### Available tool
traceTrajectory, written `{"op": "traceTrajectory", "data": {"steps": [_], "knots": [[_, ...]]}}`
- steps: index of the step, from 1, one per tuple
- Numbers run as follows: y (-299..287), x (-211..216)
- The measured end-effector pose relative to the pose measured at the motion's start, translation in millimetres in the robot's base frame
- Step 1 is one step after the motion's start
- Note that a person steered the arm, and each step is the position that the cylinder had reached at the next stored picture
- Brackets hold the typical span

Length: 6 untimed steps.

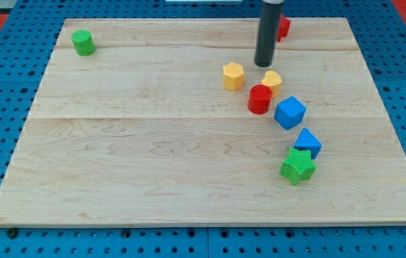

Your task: Place the yellow hexagon at the bottom of the green circle

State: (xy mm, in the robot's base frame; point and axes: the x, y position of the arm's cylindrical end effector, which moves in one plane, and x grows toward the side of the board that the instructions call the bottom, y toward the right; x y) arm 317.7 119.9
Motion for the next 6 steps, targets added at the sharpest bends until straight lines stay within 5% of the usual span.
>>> {"op": "traceTrajectory", "data": {"steps": [3,4,6], "knots": [[-150.2,54.5],[-158.2,69.4],[-295.7,-11.0]]}}
